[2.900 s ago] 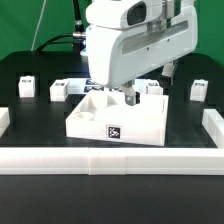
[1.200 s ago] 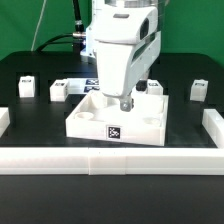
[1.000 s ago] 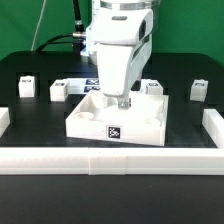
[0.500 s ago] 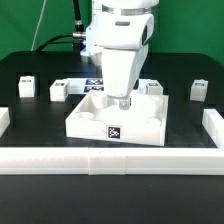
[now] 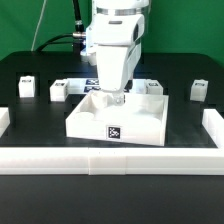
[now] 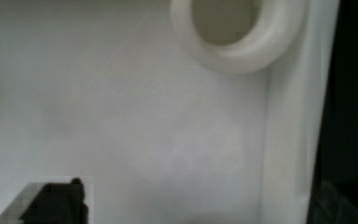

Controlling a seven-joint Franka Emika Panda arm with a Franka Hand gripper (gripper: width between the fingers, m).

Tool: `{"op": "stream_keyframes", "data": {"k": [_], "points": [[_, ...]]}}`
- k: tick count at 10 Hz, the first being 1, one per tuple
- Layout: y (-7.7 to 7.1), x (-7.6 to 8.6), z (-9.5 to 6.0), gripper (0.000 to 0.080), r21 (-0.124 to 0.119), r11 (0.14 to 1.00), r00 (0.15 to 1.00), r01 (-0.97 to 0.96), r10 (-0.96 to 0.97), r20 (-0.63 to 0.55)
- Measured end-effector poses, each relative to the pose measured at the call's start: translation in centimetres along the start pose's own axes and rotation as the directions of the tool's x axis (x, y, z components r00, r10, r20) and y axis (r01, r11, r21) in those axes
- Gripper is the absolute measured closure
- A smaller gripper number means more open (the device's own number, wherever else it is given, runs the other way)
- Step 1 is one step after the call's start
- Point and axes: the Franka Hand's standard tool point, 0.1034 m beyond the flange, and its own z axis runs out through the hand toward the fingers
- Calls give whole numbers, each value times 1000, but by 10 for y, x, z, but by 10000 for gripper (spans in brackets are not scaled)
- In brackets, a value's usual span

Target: Assemble one leg

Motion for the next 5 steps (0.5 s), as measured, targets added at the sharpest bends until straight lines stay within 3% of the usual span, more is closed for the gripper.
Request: {"op": "stream_keyframes", "data": {"k": [1, 5], "points": [[-4, 0, 3, 150, -19, 1000, 1000, 2, -2, -6], [-18, 5, 14, 150, -9, 1000, 1000, 2, -2, -6]]}}
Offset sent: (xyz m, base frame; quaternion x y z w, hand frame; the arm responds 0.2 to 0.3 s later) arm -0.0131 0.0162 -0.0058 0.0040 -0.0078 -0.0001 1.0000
